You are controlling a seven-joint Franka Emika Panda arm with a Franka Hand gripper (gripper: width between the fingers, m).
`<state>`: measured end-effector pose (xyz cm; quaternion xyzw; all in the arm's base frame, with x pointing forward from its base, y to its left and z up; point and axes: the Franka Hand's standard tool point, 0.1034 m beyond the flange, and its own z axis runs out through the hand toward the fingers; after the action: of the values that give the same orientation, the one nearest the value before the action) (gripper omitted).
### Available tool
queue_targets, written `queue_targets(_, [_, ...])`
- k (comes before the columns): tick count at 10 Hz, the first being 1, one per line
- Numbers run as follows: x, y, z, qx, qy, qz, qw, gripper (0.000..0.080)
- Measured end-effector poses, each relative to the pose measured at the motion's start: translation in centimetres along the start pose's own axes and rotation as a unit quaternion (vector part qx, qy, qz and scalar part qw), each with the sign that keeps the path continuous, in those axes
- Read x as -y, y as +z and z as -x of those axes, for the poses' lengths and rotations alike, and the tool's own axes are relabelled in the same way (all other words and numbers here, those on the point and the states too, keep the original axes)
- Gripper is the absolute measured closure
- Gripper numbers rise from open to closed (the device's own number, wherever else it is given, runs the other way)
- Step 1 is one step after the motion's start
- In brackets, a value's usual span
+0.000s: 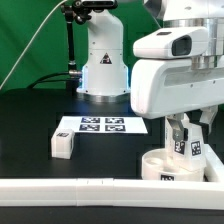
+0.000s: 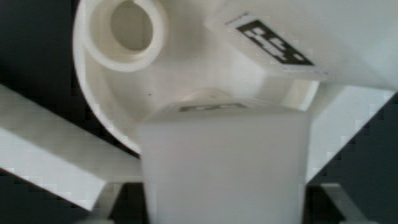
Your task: Assemble stool
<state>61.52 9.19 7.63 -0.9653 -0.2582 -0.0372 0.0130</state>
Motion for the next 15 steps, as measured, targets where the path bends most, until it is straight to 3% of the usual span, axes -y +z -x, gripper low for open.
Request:
queue_targets(4, [0.0, 0.0, 0.0, 0.000, 0.111, -0.001, 0.994, 0.0461])
queue_targets(6, [0.2, 0.2, 0.2, 0.001, 0.219, -0.004, 0.976, 0.0461])
queue_targets(9, [1.0, 0.3, 0.0, 0.003, 0.382, -0.007, 0.924, 0.0461])
queue_targets(11, [1.5, 0.3, -0.2, 0.002, 0.484, -0.010, 0.875, 0.0459])
queue_targets(12, [1.5, 0.3, -0.2, 0.002, 0.494, -0.010, 0.870, 0.0459])
queue_targets(15, [1.5, 0.3, -0.2, 0.003, 0.584, -0.012, 0.811, 0.0459])
